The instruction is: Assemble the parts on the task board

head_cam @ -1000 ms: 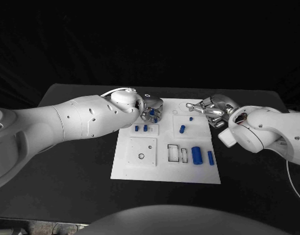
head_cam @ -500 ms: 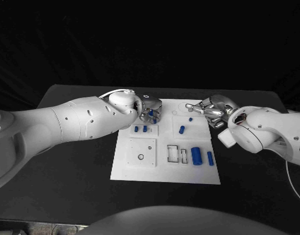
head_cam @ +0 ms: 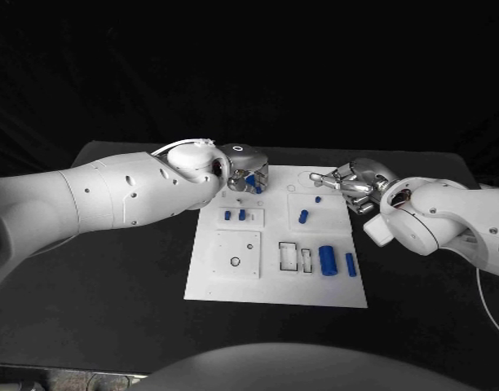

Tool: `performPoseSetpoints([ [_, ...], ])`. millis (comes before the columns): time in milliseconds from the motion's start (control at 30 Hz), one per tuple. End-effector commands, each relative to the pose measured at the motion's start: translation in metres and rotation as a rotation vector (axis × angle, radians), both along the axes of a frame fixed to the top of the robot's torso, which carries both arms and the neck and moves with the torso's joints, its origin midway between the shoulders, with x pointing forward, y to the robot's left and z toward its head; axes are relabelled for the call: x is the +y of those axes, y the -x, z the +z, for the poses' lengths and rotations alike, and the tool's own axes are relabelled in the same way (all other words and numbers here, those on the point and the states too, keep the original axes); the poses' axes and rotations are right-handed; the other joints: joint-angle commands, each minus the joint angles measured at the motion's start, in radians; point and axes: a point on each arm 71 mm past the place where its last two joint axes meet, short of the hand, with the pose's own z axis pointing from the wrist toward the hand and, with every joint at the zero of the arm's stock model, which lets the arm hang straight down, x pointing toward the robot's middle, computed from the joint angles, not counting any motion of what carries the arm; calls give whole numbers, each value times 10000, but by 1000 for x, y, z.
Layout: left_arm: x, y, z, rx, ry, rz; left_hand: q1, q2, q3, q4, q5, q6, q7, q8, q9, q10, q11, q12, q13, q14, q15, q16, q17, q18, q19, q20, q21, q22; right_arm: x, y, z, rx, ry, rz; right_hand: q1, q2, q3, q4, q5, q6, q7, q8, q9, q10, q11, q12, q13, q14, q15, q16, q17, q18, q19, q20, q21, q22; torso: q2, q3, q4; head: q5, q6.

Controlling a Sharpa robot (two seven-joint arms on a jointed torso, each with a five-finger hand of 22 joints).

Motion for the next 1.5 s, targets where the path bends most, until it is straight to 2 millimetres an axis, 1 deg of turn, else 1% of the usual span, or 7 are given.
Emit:
performPoseSetpoints([
  [33, 3, 1, 10, -276, 306, -71, 0, -66, 14, 63, 54, 46, 0, 15, 6, 48, 36, -53, 14, 1042, 83, 26, 2627, -152, 1052, -69, 24, 2635, 1, 0, -1, 52, -2, 156, 28, 43, -53, -13, 28, -52, -19, 31, 10, 1049, 93, 39, 2627, 1043, 89, 41, 2628, -141, 1064, 81, 45, 2628, 6, -5, -3, 16, 10],
  [667, 46, 7, 10, 345, 25, 588, -58, -32, 57, 104, 53, -29, 6, -58, -23, -14, 56, -178, 5, 1042, 104, 26, 2627, -152, 1052, -70, 24, 2635, 0, 0, -1, 58, 2, 128, 28, 43, -53, -13, 28, -52, -19, 31, 10, 1049, 93, 39, 2627, 1043, 89, 41, 2628, -141, 1064, 81, 45, 2628, 18, -18, 4, 38, -46],
  [767, 49, 7, 10, 359, 18, 644, -64, -34, 60, 105, 54, -39, 8, -66, -26, -20, 61, -188, 5, 1042, 107, 26, 2627, -152, 1052, -70, 24, 2635, 1, 1, -1, 59, -2, 140, 28, 43, -53, -13, 28, -52, -19, 31, 10, 1049, 93, 39, 2627, 1043, 89, 41, 2628, -141, 1064, 81, 45, 2628, 23, -17, -14, 52, -33],
  [900, 50, 7, 8, 407, -18, 683, -70, -37, 70, 102, 54, -67, 13, -88, -35, -38, 72, -210, 4, 1042, 115, 26, 2627, -152, 1052, -71, 24, 2635, 1, 1, -1, 59, -5, 154, 28, 43, -53, -13, 28, -52, -19, 31, 10, 1049, 93, 39, 2627, 1043, 89, 41, 2628, -141, 1064, 81, 45, 2628, 21, -22, -14, 40, -46],
  [1067, 50, 6, 6, 466, -63, 702, -70, -40, 81, 98, 54, -91, 16, -107, -44, -58, 78, -228, 4, 1042, 122, 26, 2627, -152, 1052, -71, 24, 2635, 1, 1, -1, 65, -8, 162, 28, 43, -53, -13, 28, -52, -19, 31, 10, 1049, 93, 39, 2627, 1043, 89, 41, 2628, -141, 1064, 81, 45, 2628, 27, -9, -9, 38, -47],
  [1367, 49, 3, -2, 599, -193, 755, -62, -40, 95, 93, 54, -109, 15, -122, -50, -76, 79, -241, 3, 1042, 127, 26, 2627, -152, 1052, -72, 24, 2635, 2, 1, 0, 74, -17, 189, 28, 43, -53, -13, 28, -52, -19, 31, 10, 1049, 93, 39, 2627, 1043, 89, 41, 2628, -141, 1064, 81, 45, 2628, 26, -13, -29, 37, -91],
  [1500, 49, 3, -8, 717, -300, 753, -58, -40, 99, 90, 54, -113, 14, -125, -51, -81, 78, -244, 3, 1042, 128, 26, 2627, -152, 1052, -72, 24, 2635, 1, 2, 0, 79, -14, 177, 28, 43, -53, -13, 28, -52, -19, 31, 10, 1049, 93, 39, 2627, 1043, 89, 41, 2628, -141, 1064, 81, 45, 2628, 25, -11, -11, 4, -101],
])
